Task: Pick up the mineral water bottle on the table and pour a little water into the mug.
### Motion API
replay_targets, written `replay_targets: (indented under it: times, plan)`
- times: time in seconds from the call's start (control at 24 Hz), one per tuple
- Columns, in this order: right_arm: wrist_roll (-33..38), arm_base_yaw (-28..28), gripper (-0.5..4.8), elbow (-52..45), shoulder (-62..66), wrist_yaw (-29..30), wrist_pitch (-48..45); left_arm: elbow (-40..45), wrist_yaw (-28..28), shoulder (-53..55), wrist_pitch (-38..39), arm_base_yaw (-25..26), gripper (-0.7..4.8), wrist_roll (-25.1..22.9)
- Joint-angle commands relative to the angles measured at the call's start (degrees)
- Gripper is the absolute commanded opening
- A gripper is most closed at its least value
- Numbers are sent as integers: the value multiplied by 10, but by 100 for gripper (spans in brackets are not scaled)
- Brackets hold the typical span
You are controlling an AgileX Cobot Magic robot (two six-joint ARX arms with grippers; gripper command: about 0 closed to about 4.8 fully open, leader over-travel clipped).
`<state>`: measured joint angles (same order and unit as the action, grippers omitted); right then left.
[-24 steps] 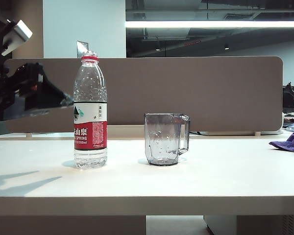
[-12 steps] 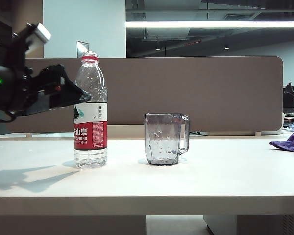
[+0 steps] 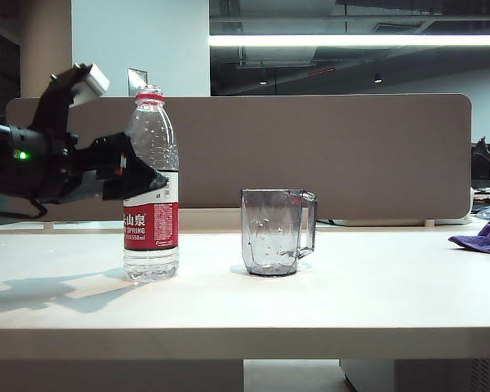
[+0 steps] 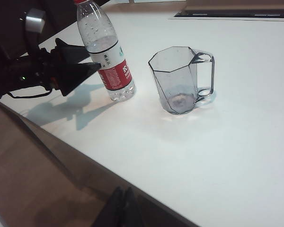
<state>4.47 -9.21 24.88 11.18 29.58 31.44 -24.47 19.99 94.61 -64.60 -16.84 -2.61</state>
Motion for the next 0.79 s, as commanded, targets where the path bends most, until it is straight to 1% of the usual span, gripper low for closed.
replay_targets:
  times: [0.04,0.38,0.42,0.5,0.75,0.79]
  plan:
    - [-2,0,-9,3,0,1,-8,-15,2,21,-10,0,479,-3]
    - [-2,0,-9,3,0,-1,-8,-87,5,68,-11,0,479,1]
    - [-2,0,-9,3,0,-1,-8,-94,9,80,-11,0,479,9]
    - [-2,0,-9,3,0,-1,-8,-96,18,90,-10,0,479,23]
    - [-2,0,-9,3,0,-6,-8,-96,24,89,-11,0,479,26]
    - [-2,0,-9,3,0,-8,-8,-96,30,89,-9,0,462,26]
